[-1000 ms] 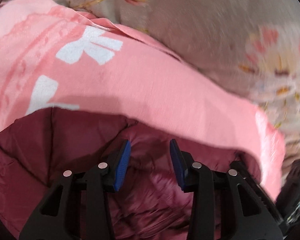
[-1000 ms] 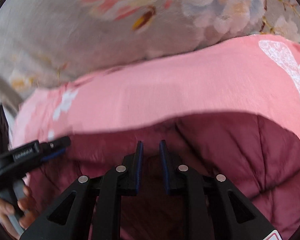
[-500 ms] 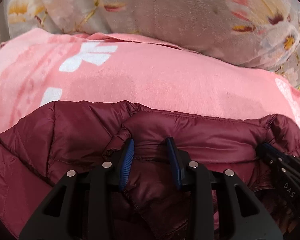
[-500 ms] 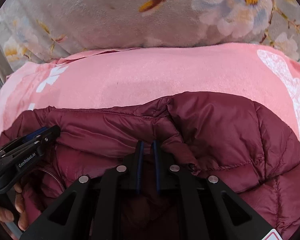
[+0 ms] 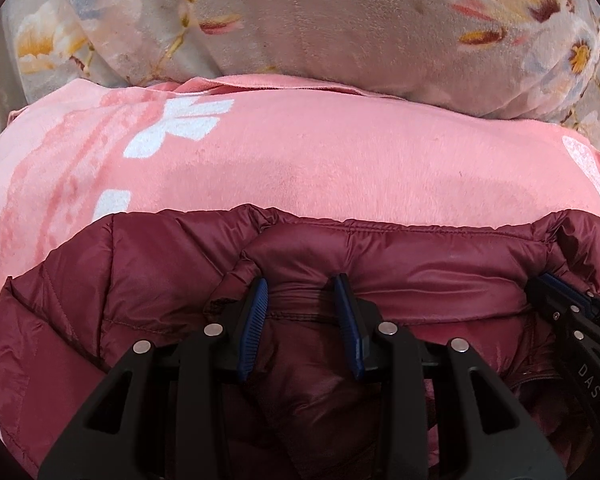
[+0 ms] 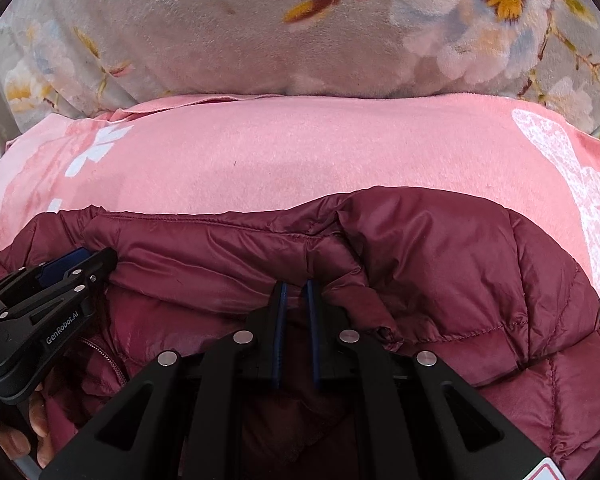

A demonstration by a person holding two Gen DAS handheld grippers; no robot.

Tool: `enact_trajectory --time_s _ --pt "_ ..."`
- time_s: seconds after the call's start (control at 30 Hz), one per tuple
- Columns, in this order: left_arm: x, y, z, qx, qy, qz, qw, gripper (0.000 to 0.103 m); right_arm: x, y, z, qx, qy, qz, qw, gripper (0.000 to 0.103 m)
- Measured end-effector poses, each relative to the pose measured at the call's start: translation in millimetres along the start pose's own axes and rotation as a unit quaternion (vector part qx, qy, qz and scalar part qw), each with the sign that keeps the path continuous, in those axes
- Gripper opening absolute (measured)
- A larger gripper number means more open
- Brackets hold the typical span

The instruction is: Fold large clothes

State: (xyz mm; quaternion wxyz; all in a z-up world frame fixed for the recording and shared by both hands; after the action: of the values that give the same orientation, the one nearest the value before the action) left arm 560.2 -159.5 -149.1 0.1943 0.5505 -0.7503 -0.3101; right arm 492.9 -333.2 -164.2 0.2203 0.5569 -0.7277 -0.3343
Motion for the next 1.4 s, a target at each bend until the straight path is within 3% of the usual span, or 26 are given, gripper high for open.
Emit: enact_trajectory --time_s 0.27,0.47,0.53,0.57,0.6,0.67,0.7,0.8,0.9,1.07,1.27,1.4 --pt "3 0 1 0.0 -0.013 -0.013 0.9998 0.034 -1 -1 1 0.0 0.012 0.012 1.0 0.006" --pt "4 1 0 -0.001 -0.022 -0.021 0.9995 0.034 3 0 0 0.0 -0.009 -0.012 1.0 0.006" --pt "2 7 2 0.001 -0.018 -0.015 0.9997 0.037 8 12 4 0.001 -0.03 -0.027 0.999 0.008" --pt "1 15 6 0.0 -0.018 -0.009 0.9998 0.043 13 25 9 0.001 -0.042 -0.026 0.999 0.01" --pt "-1 24 12 -0.005 -0.021 -0.008 0.9997 0.057 19 43 15 0.002 -0.056 -0.029 0.998 0.016" --pt "-9 57 29 -0.004 -0.029 -0.018 0.9994 0.079 30 80 34 0.001 -0.076 -0.045 0.996 0.028" --pt "-15 74 38 0.003 -0.034 -0.023 0.9991 0.083 39 105 50 -0.003 -0.082 -0.051 0.995 0.029" --pt "-37 124 74 -0.008 -0.033 -0.015 0.9993 0.087 73 172 104 -0.011 -0.083 -0.024 0.996 0.04" --pt "-72 173 121 -0.041 0.013 0.011 0.999 0.092 110 237 169 -0.023 -0.101 0.004 0.995 0.05" --pt "-133 240 195 -0.058 0.081 0.003 0.995 0.092 146 311 262 -0.041 -0.153 0.012 0.987 0.055" --pt "-180 288 265 -0.08 0.136 -0.011 0.9874 0.092 141 343 316 -0.048 -0.187 -0.014 0.981 0.056" --pt "-200 295 301 -0.099 0.218 0.034 0.9704 0.092 137 347 329 -0.044 -0.208 -0.029 0.977 0.059"
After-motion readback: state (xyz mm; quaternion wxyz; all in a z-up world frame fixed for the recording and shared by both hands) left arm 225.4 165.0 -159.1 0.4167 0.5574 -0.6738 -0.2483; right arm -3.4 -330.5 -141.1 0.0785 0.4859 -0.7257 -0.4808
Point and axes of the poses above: each gripper's, at about its wrist camera, not at the fingertips, and y roughly against the way its jaws point, x to its right, z to its underside, the point moved 9 cm from there along -y, roughly the way its jaws point, and after that the axes turned 5 degrees about x, right-handed, at the moved point
